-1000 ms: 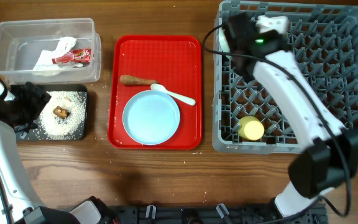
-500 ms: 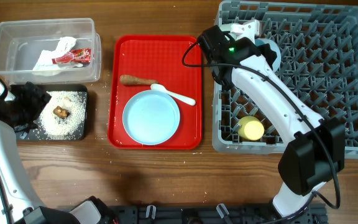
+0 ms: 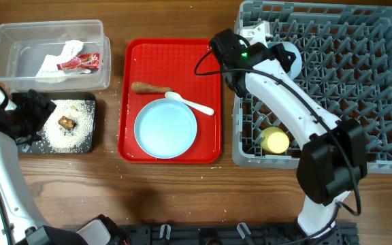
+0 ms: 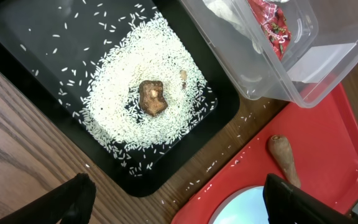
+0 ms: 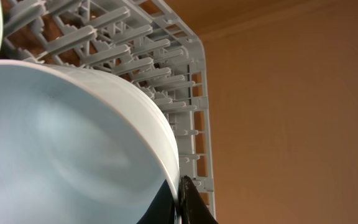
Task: Sort waste into correct bins and load items into the dishwasher rack
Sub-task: 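Carry the blue bowl right into the rack and release it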
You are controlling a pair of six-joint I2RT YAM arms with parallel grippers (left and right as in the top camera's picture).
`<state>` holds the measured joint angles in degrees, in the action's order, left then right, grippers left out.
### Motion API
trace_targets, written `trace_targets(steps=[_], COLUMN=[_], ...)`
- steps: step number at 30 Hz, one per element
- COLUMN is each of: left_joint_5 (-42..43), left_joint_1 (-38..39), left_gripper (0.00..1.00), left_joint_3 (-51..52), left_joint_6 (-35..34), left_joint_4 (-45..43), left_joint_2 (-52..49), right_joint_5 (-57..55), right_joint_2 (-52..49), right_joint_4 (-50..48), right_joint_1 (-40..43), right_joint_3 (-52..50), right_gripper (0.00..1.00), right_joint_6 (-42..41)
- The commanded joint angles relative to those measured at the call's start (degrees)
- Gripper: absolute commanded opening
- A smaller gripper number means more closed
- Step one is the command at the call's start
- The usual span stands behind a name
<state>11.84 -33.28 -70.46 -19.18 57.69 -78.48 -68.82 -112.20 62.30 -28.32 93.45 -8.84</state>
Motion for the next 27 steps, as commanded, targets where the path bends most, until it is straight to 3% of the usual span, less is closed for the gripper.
trace_targets(steps=[1, 6, 13, 15, 20, 27], left_joint_5=[0.94, 0.9, 0.9, 0.92, 0.92, 0.92], left_joint_1=[-0.28, -0.28, -0.28, -0.28, -0.28, -0.28], left_gripper=[0.88, 0.91, 0.92, 0.92, 0.92, 0.92], left_joint_3=[0.44, 0.44, 0.44, 0.44, 0.44, 0.44], left_joint_6=[0.74, 0.76, 0.74, 0.74, 0.74, 0.74], left_joint_4=[0.04, -0.02, -0.52, -0.66, -0.66, -0.68], left_joint_2=[-0.28, -0.28, -0.28, -0.28, -0.28, -0.28], right_joint_5=[2.25, 5.11, 12.41, 12.39, 12.39, 12.41], right_joint_2=[-2.4, -2.75, -2.75, -2.75, -2.75, -2.75], right_joint_4=[1.07, 4.79, 10.91, 13.05, 14.51, 13.55], right_joint_1=[-0.24, -0.57, -4.09, -5.44, -8.37, -10.54], right_joint_3=[-0.22, -0.24, -0.24, -0.24, -0.17, -0.11], right_gripper=[0.04, 0.04, 0.05, 0.16, 0.59, 0.91], right_joint_6=[1.14, -3.8, -3.19, -3.13, -3.15, -3.13])
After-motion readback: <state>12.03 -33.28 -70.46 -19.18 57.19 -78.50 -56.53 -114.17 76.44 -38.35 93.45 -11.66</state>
